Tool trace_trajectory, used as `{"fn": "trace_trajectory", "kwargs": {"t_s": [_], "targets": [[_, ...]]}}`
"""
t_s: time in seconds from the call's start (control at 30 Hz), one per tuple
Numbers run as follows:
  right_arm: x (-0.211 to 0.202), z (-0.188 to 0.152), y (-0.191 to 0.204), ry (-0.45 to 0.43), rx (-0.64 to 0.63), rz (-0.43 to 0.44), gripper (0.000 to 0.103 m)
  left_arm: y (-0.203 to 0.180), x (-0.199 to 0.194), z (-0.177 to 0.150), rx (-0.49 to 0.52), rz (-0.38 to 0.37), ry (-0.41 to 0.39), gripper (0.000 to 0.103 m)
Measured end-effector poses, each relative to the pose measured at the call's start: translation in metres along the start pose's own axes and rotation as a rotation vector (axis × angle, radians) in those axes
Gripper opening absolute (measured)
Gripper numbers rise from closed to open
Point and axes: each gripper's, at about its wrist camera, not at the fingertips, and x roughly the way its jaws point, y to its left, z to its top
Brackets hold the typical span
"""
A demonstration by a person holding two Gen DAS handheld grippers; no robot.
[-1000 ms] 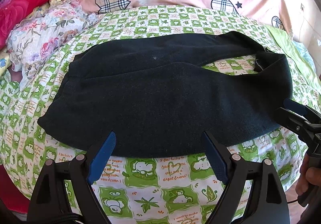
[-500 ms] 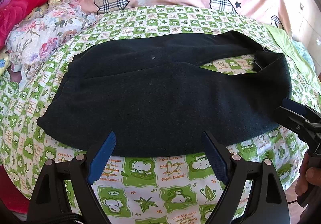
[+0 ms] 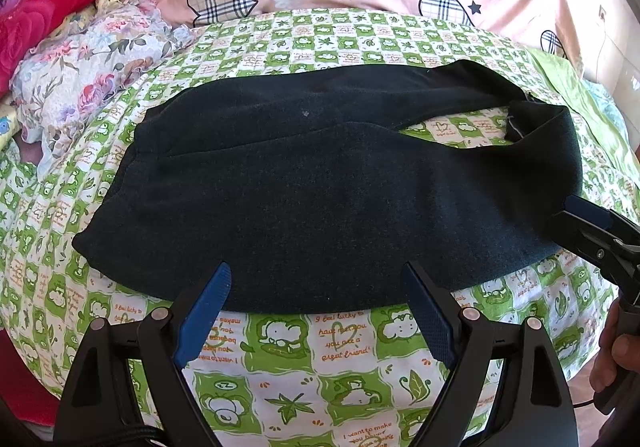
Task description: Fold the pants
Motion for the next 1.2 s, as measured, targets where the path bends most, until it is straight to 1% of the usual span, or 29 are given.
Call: {"fn": "trace_trajectory", "kwargs": {"t_s": [0.4,0.7,0.93,1.2], "targets": [[-0.009,-0.002,-0.007,-0.015,0.026,0.011,0.101,-0.005,0.001,0.001,0.019,-0.016,0.008,0.088],[-0.026,-0.004,-0.034,-0.041,0.103,-0.002,0.101,-0.02,-0.004,0.008,0.054,-0.052,0.002,0.088],[-0.041,-0.002,-0.062,-0.067,0.166,-0.04,0.101,-0.041,-0.008,0.017,0.106,-0.099,-0.005,0.088],[-0.056,0.001,-0.091,-0.106,0.228,-0.055,0.101,-0.069,-0.006,0.031,0.167,-0.167,0.008,0.088]]}}
